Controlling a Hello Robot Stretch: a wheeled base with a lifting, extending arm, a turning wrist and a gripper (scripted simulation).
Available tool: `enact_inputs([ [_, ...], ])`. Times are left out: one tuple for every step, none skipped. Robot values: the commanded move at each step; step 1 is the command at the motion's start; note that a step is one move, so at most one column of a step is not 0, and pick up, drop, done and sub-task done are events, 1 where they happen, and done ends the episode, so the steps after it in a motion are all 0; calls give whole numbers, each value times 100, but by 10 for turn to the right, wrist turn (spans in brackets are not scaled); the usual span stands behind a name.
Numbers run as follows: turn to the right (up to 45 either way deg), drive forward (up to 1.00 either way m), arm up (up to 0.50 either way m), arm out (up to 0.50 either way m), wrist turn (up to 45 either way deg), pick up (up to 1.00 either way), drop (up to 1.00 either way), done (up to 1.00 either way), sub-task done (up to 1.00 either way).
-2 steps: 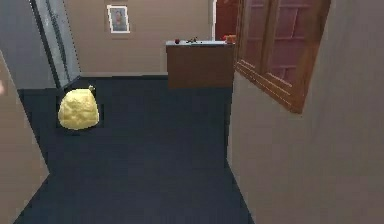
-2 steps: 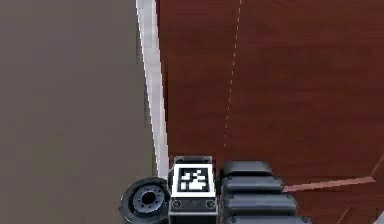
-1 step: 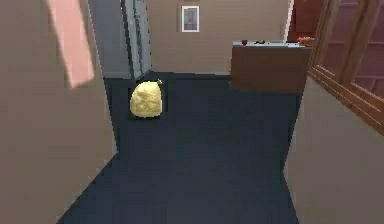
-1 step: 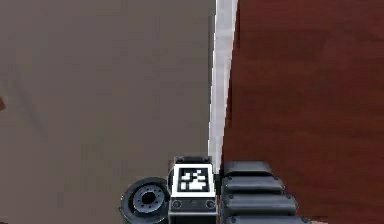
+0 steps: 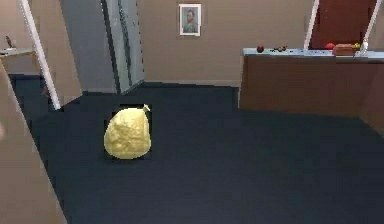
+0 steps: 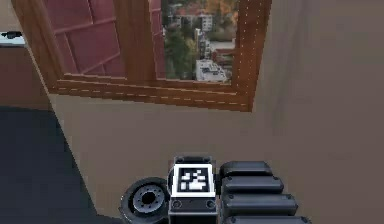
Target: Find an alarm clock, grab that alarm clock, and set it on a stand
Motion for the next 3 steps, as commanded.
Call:
enact_inputs([
  [-30,0,0,0,0,0,0,0,0],
  [0,100,0,0,0,0,0,0,0],
  [0,100,0,0,0,0,0,0,0],
])
